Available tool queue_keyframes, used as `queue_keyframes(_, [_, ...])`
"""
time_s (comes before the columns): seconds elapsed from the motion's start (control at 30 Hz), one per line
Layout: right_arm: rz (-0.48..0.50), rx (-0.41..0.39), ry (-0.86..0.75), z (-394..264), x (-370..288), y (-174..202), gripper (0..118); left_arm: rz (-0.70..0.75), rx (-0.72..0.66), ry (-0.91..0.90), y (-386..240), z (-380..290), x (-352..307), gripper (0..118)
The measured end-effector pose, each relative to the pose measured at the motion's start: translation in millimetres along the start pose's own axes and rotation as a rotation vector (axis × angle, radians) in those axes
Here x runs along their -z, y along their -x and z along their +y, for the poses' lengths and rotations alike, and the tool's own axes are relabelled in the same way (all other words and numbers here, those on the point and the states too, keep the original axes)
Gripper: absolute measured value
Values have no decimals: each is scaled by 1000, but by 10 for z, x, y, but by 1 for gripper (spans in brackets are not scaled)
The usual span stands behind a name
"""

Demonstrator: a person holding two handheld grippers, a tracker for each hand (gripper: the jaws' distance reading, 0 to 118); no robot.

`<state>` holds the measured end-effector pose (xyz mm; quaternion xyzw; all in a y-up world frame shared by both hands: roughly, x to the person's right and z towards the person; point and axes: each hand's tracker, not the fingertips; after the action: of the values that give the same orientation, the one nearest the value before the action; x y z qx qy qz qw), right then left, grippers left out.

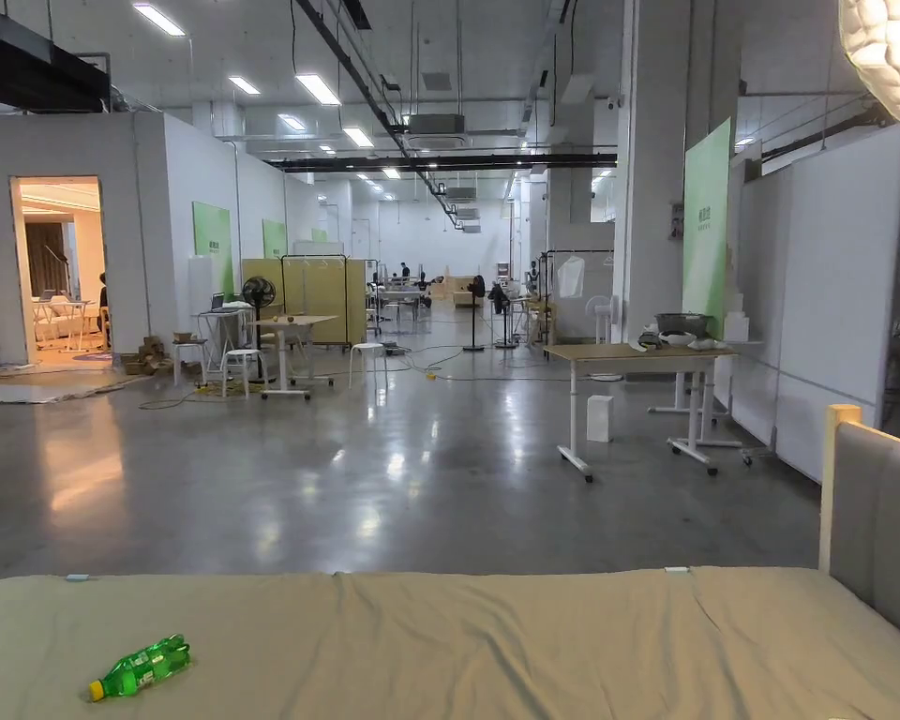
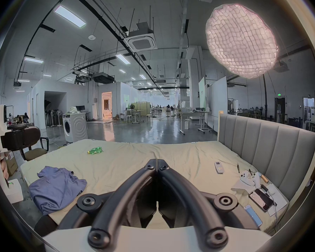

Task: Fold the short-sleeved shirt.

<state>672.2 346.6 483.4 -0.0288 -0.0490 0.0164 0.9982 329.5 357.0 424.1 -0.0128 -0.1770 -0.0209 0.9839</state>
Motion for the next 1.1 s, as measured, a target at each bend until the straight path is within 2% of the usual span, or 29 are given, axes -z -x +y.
queue_keyframes(0.5, [10,8,12,-48,-1,-1,0,1,-3,26,36,-43,20,0])
queue_keyframes(0.67, [21,11,24,-92,0,-5,0,9,-139,105,314,-124,99,1])
queue_keyframes(0.7, [24,11,26,-114,-8,-10,0,37,-149,134,411,-157,111,5])
queue_keyframes(0.77, [30,14,31,-171,-19,-22,0,80,-163,155,616,-231,92,24])
queue_keyframes(0.83, [37,25,55,-235,-12,-27,0,82,-183,171,862,-298,53,58])
queue_keyframes(0.9, [42,51,81,-311,7,-31,0,82,-268,244,1180,-364,73,89])
queue_keyframes(0.97, [59,80,104,-379,31,-26,0,91,-320,318,1471,-417,124,99])
queue_keyframes(1.1, [92,92,148,-492,106,7,0,215,-206,431,1895,-674,314,112])
